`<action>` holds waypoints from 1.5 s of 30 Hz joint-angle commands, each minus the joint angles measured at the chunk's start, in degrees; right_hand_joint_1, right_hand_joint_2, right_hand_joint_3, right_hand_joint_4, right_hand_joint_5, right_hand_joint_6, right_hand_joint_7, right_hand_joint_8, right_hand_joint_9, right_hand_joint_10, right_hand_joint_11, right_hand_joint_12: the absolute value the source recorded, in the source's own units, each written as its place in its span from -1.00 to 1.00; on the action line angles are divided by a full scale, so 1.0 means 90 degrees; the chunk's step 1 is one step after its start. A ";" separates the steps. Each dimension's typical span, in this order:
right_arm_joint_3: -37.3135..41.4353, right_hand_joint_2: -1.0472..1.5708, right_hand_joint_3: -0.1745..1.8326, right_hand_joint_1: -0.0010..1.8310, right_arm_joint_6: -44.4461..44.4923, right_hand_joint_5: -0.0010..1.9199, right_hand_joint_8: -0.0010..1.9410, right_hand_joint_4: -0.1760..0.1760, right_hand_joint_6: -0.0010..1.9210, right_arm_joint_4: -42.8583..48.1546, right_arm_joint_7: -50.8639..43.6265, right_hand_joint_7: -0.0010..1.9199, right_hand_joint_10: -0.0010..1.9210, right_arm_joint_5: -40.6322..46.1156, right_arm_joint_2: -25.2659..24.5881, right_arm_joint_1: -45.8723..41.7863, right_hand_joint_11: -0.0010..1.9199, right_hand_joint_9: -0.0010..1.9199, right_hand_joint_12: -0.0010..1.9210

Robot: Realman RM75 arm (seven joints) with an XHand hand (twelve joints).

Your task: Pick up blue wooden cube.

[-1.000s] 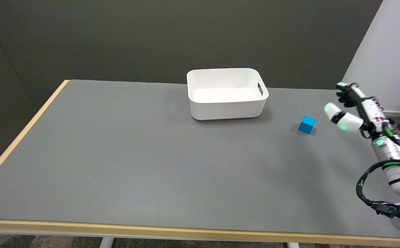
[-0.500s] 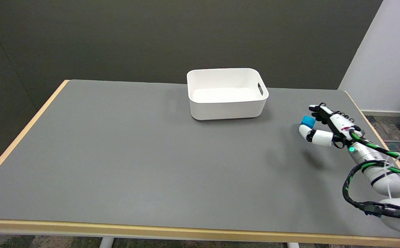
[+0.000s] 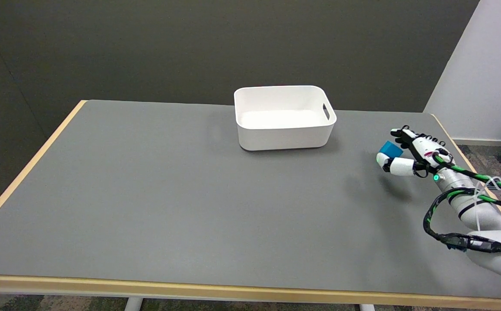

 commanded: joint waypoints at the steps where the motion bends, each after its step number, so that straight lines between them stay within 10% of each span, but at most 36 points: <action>1: -0.0011 0.26 0.05 -0.59 -0.0048 -0.79 -0.60 -0.01 -0.59 0.0460 -0.0416 -0.62 -0.20 -0.0045 0.0003 0.0475 -0.86 -0.69 0.28; 32: -0.1148 0.27 0.04 -0.57 -0.0122 -0.75 -0.54 -0.08 -0.53 0.0116 0.0418 -0.57 -0.11 0.0008 0.0048 0.0179 -0.81 -0.65 0.36; 36: -0.1131 0.33 0.08 -0.28 -0.0022 -0.68 -0.24 -0.12 -0.38 0.0115 0.0418 -0.42 0.15 0.0008 0.0056 0.0220 -0.64 -0.43 0.54; 40: -0.1112 0.43 0.06 -0.06 0.0054 -0.64 0.54 -0.02 0.21 0.0115 0.0365 -0.45 0.64 0.0008 0.0048 0.0260 -0.62 -0.25 0.95; 41: -0.1111 0.48 -0.02 0.00 0.0065 -0.62 0.62 -0.12 0.34 0.0115 0.0365 -0.45 0.74 0.0008 0.0048 0.0262 -0.69 -0.24 1.00; 43: -0.1120 0.84 -0.71 0.18 0.0092 -0.55 0.85 -1.00 0.83 0.0115 0.0365 -0.49 0.95 0.0008 0.0048 0.0269 -0.74 -0.25 1.00; 45: -0.1129 0.85 -0.71 0.17 0.0123 -0.56 0.87 -1.00 0.85 0.0115 0.0365 -0.50 0.99 0.0008 0.0048 0.0272 -0.71 -0.24 1.00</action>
